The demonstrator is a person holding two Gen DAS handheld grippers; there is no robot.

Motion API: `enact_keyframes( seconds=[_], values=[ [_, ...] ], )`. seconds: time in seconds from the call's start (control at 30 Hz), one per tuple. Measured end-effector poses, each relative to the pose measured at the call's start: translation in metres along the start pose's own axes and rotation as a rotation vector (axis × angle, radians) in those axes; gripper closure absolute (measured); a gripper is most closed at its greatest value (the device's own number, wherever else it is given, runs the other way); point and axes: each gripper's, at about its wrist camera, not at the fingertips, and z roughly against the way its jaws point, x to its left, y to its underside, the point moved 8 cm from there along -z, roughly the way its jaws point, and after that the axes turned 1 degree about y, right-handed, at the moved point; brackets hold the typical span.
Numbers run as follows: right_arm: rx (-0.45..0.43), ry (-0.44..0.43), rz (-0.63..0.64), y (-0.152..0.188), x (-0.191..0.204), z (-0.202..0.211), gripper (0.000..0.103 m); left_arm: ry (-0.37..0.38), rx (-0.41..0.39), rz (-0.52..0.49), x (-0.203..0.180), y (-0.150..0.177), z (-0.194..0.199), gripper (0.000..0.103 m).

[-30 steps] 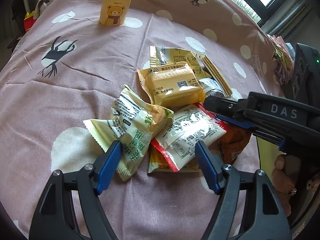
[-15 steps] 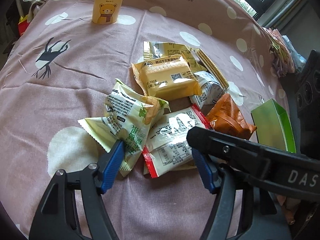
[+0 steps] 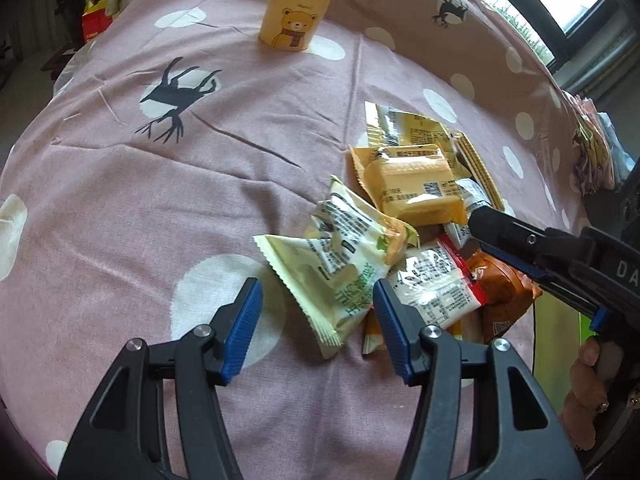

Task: Organize snacks
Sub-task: 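Close the right tool on the pale green rice cracker bag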

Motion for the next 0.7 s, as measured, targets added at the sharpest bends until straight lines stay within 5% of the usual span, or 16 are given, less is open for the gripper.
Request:
enact_keyframes(
  seconds=[0.07,0.13,0.17,0.3,0.37,0.7],
  values=[
    [0.01,-0.047,0.045,-0.004,0.018,-0.009,0.066,-0.002,0.013,0.013,0.003,0.0,-0.004,0.037],
    [0.036,-0.07,0.065,-0.005,0.029,-0.024,0.044,0.01,0.025,0.013,0.002,0.002,-0.007,0.037],
    [0.046,-0.062,0.071,-0.006,0.032,-0.032,0.041,0.021,0.028,0.013,0.0,0.002,-0.008,0.037],
    [0.097,-0.053,0.099,-0.003,0.041,-0.058,0.04,0.036,0.034,0.0,-0.007,0.002,-0.015,0.042],
    [0.127,-0.07,0.117,0.004,0.045,-0.068,0.04,0.034,0.025,-0.008,-0.008,0.001,-0.015,0.057],
    [0.117,-0.128,0.123,0.021,0.045,-0.063,0.054,0.023,-0.045,-0.051,-0.015,-0.001,-0.001,0.064]
  ],
)
